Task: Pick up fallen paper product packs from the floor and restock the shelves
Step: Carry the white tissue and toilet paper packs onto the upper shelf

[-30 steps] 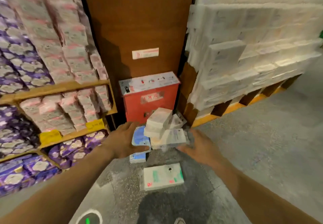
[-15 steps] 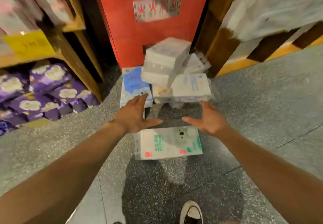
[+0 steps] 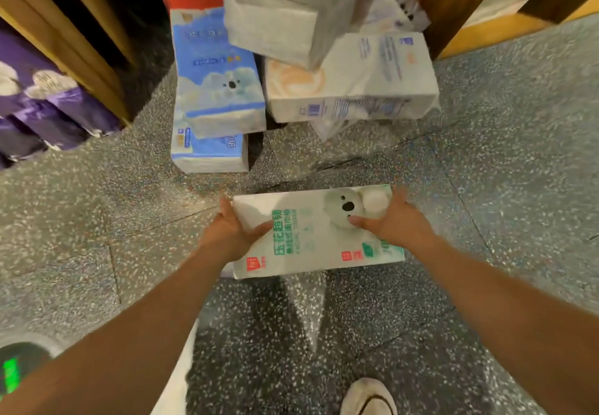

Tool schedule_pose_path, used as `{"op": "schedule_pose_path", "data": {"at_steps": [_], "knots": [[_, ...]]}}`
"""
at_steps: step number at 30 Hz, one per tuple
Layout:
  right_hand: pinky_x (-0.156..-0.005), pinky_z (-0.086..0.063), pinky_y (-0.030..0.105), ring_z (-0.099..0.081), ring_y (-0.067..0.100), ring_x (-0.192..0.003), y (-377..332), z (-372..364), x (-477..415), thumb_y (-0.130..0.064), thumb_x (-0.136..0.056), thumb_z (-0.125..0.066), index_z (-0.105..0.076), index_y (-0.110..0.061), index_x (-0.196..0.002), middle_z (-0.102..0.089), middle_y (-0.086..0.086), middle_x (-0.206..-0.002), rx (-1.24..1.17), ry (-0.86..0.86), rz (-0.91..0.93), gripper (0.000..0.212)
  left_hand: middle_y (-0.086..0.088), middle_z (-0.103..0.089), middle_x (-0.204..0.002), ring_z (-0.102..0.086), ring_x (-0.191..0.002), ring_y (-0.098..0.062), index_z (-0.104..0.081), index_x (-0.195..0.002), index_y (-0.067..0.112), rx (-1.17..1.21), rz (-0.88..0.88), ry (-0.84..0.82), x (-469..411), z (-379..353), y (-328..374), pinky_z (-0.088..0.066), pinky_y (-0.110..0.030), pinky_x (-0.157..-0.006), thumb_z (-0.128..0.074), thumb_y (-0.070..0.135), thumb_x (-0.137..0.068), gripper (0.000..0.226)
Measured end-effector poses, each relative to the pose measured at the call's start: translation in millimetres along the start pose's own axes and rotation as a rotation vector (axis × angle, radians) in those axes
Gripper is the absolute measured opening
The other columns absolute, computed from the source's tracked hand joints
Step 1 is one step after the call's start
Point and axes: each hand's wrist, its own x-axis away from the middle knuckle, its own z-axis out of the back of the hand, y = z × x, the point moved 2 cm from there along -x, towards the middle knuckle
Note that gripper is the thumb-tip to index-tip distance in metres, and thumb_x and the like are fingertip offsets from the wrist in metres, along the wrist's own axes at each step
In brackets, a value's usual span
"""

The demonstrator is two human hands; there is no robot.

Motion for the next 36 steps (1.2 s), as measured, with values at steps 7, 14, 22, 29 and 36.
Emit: {"op": "schedule_pose_path", "data": {"at_steps": [7, 14, 22, 29, 36], "knots": [[-0.088, -0.060, 0.047, -0.072, 0.024, -0.096, 8, -21, -14, -0.040, -0.079, -0.086, -0.067, -0.019, -0.106, -0.075, 0.004, -0.104, -0.511, -0.105, -0.002, 0.040, -0.001, -0.074, -0.100, -0.071, -0.083, -0.019, -0.065, -0.111, 0.021, 0.308, 0.092, 0.009, -17, -17, -12, -0.059, -0.035, -0.076, -0.080, 0.066, -0.071, 0.062], [-0.068, -0.065, 0.045, -0.078, 0.022, -0.077, -11, 26, 26, -0.045, -0.059, -0.096, -0.067, -0.012, -0.111, -0.079, 0.005, -0.093, -0.655, -0.056, 0.026, 0.068, 0.003, -0.078, -0.091, -0.076, -0.075, -0.015, -0.073, -0.100, 0.022, 0.664, 0.111, 0.139, 33, 40, -6, -0.064, -0.039, -0.072, -0.095, 0.039, -0.064, 0.045], [-0.076, -0.063, 0.051, -0.078, 0.029, -0.078, -108, 210, 217, -0.044, -0.075, -0.086, -0.072, -0.009, -0.106, -0.080, 0.009, -0.088, -0.737, -0.175, 0.301, 0.048, 0.014, -0.072, -0.062, -0.070, -0.056, -0.003, -0.074, -0.083, 0.019, 0.870, 0.040, 0.274, 228, 246, 47, -0.053, -0.021, -0.049, -0.092, 0.039, -0.070, 0.029], [-0.087, -0.061, 0.047, -0.076, 0.020, -0.097, -191, 372, 421, -0.033, -0.075, -0.088, -0.070, -0.023, -0.116, -0.079, -0.002, -0.104, -0.821, -0.117, 0.434, 0.046, -0.002, -0.079, -0.078, -0.076, -0.067, -0.018, -0.075, -0.090, 0.009, 1.056, -0.180, 0.401, 453, 420, 78, -0.054, -0.021, -0.050, -0.084, 0.019, -0.082, 0.015], [-0.090, -0.059, 0.053, -0.076, 0.020, -0.096, -266, 492, 603, -0.035, -0.075, -0.089, -0.071, -0.028, -0.110, -0.079, -0.004, -0.102, -0.781, -0.104, 0.640, 0.040, -0.003, -0.077, -0.105, -0.076, -0.093, -0.023, -0.062, -0.117, 0.015, 1.146, -0.296, 0.560, 637, 548, 64, -0.063, -0.042, -0.076, -0.091, 0.036, -0.073, 0.056]]}}
